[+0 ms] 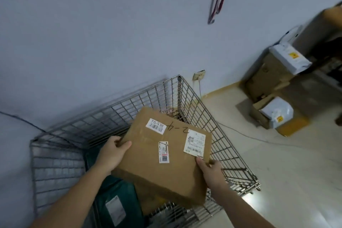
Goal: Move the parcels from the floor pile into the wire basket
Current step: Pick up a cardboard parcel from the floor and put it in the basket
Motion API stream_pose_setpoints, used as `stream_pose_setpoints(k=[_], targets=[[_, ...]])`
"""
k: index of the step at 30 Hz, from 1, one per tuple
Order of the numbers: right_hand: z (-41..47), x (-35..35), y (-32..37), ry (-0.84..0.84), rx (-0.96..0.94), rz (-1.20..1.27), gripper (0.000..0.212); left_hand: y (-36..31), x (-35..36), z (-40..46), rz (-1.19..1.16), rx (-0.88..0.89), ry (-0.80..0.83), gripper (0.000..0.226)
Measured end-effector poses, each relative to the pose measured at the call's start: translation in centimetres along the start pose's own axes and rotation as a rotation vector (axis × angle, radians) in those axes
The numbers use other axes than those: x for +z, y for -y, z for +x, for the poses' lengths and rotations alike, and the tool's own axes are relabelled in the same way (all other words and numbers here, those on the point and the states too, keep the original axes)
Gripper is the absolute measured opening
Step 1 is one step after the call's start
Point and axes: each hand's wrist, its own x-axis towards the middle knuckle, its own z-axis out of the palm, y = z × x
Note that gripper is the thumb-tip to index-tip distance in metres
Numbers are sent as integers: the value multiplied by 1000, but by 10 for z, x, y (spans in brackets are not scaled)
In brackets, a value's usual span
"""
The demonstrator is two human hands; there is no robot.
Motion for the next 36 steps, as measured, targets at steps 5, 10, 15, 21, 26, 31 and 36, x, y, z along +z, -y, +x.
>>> stream_pose_setpoints(k=[5,10,15,21,26,31,36], targets=[[82,13,-33,-57,307,222,56,-6,47,103,21,34,309,42],[165,2,-69,-14,457,402,48,-13,144,196,217,94,517,70],[225,-25,-97,-30,372,529,48,-7,242,252,168,209,366,72],[263,-39,-141,-150,366,522,104,2,316,287,196,320,328,53],[266,-37,-147,-377,435,442,49,10,348,296,260,442,424,59],[273,-42,-157,-352,483,389,117,-2,353,291,275,468,427,60],[264,-43,-162,-309,582,439,63,-17,358,273,378,505,405,55]])
